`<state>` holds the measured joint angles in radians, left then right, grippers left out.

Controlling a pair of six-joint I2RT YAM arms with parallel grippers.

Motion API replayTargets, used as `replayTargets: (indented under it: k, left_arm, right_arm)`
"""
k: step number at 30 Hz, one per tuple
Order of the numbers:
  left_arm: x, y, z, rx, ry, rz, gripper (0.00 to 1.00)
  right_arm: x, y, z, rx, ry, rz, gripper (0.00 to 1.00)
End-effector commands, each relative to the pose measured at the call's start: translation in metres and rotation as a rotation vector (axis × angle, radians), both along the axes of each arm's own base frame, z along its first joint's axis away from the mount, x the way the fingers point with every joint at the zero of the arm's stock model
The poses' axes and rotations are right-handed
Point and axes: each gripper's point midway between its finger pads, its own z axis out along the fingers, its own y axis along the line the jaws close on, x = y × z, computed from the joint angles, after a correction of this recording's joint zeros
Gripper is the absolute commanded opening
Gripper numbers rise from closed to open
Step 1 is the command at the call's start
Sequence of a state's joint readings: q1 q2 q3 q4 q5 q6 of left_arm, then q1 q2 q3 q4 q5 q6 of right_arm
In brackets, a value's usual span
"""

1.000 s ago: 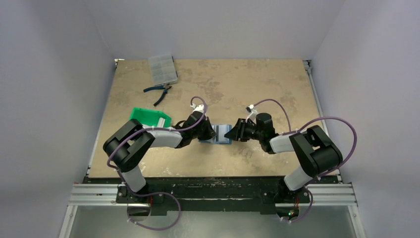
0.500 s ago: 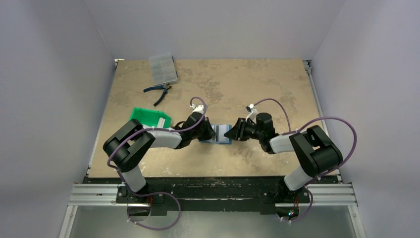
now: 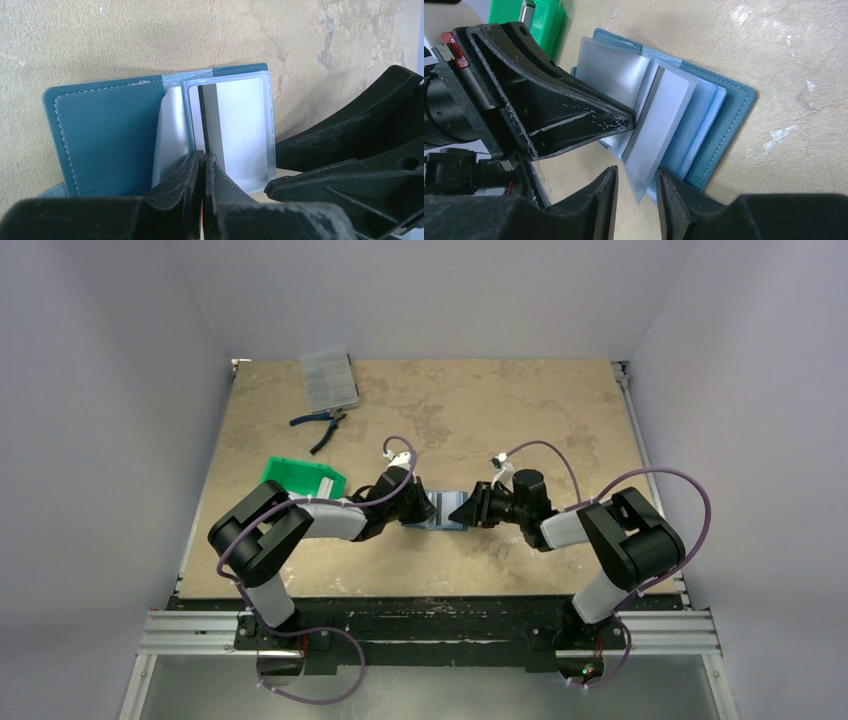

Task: Put the credit cards into the card holder
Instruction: Turn over the card holder.

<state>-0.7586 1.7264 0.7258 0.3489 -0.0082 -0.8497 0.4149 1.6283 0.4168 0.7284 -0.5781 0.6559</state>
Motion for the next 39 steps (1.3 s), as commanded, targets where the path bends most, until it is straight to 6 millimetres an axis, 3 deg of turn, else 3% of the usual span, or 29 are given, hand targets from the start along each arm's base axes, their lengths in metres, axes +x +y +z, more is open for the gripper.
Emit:
replayTargets:
  k: [1, 5, 11, 17, 20, 25, 27, 29, 34, 39]
  left_arm:
    - [-0.004, 0.01, -0.011, 0.037, 0.02, 0.004, 0.0]
    - [-0.003, 0.007, -0.003, 0.018, 0.007, -0.004, 0.02]
    - [0.003, 0.009, 0.033, -0.035, -0.061, 0.019, 0.3]
    - [-0.003, 0.028, 0.072, -0.072, -0.106, 0.05, 0.41]
    - [-0.011, 0.052, 0.089, -0.032, -0.114, 0.084, 0.43]
    - [-0.019, 0.109, 0.143, -0.034, -0.178, 0.174, 0.48]
    - [-0.02, 0.129, 0.163, -0.011, -0.194, 0.193, 0.54]
    - [-0.018, 0.145, 0.191, 0.043, -0.222, 0.207, 0.65]
    - [-0.01, 0.205, 0.198, 0.334, -0.182, 0.312, 0.72]
    - [0.007, 0.261, 0.177, 0.522, -0.093, 0.431, 0.75]
  right_arm:
    - [0.007, 0.013, 0.029, 0.052, -0.092, 0.036, 0.41]
    - [0.007, 0.017, 0.04, 0.045, -0.12, 0.045, 0.41]
    - [0.013, 0.027, 0.041, 0.05, -0.099, 0.055, 0.41]
    - [0.018, 0.047, 0.041, 0.042, -0.09, 0.092, 0.43]
    - [0.017, 0.064, 0.039, 0.038, -0.077, 0.124, 0.44]
    - [0.009, 0.098, 0.051, 0.06, -0.084, 0.236, 0.47]
    - [0.003, 0.099, 0.067, 0.104, -0.123, 0.267, 0.49]
    - [0.009, 0.087, 0.076, 0.094, -0.172, 0.201, 0.52]
    - [0.016, 0.065, 0.076, 0.01, -0.254, 0.102, 0.55]
    - [0.009, 0.061, 0.063, 0.02, -0.212, 0.109, 0.54]
